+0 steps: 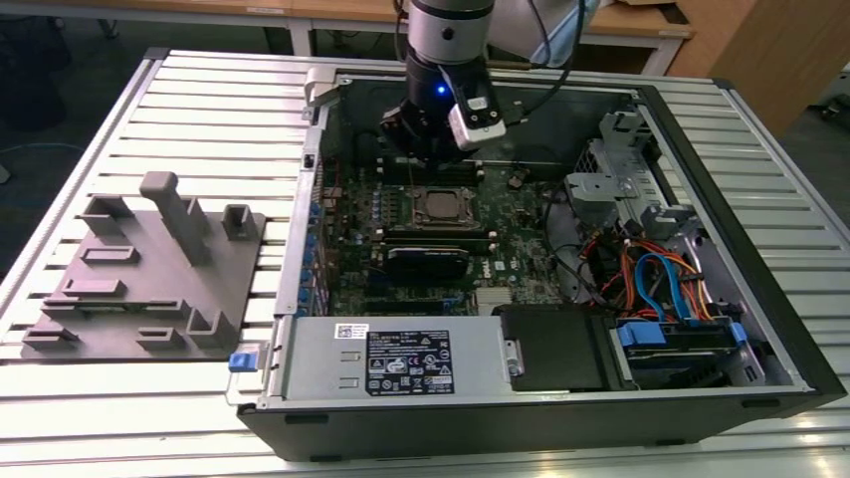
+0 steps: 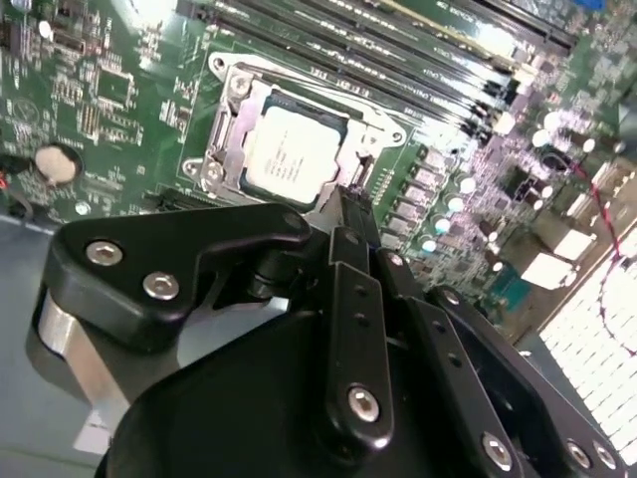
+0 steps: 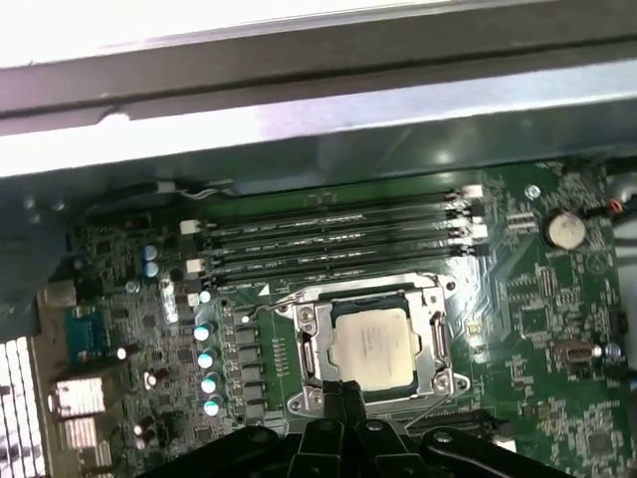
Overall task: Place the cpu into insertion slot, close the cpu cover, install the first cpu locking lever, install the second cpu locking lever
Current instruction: 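Install the first cpu locking lever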
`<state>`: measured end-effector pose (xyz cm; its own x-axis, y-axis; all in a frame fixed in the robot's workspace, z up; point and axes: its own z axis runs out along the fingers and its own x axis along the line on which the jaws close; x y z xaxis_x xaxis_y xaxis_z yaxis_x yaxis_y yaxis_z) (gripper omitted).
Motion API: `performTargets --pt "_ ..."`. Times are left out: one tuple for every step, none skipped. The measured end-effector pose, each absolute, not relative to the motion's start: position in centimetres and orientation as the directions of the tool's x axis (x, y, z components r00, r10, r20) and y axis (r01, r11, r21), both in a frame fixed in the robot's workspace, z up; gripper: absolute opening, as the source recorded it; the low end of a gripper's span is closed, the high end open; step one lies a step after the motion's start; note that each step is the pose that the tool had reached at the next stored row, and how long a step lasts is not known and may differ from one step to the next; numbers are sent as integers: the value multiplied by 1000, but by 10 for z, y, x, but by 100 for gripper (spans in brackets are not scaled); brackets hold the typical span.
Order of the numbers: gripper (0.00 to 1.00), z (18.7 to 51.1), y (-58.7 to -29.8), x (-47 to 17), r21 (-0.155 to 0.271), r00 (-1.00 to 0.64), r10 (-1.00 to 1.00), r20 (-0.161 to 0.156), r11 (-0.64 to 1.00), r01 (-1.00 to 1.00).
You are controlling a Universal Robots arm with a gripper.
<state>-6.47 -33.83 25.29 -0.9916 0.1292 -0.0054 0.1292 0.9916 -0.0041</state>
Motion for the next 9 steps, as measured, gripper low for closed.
performTargets --pt "10 253 -338 -65 -4 -993 121 -6 993 121" --pt "10 252 -338 -67 -4 -993 120 -6 993 120" --pt "10 252 -338 -69 -4 -993 120 -8 993 120" --pt "10 252 -338 -72 -4 -993 120 -10 993 120" --pt "10 252 -338 -75 -3 -993 120 -11 993 120" --pt "10 252 -338 -77 -3 -993 120 -13 993 120" --pt "10 252 -337 -79 -3 -993 120 -15 993 120" --pt "10 252 -337 -81 -3 -993 120 -15 993 120" --pt "10 252 -337 -83 -3 -993 119 -16 993 119"
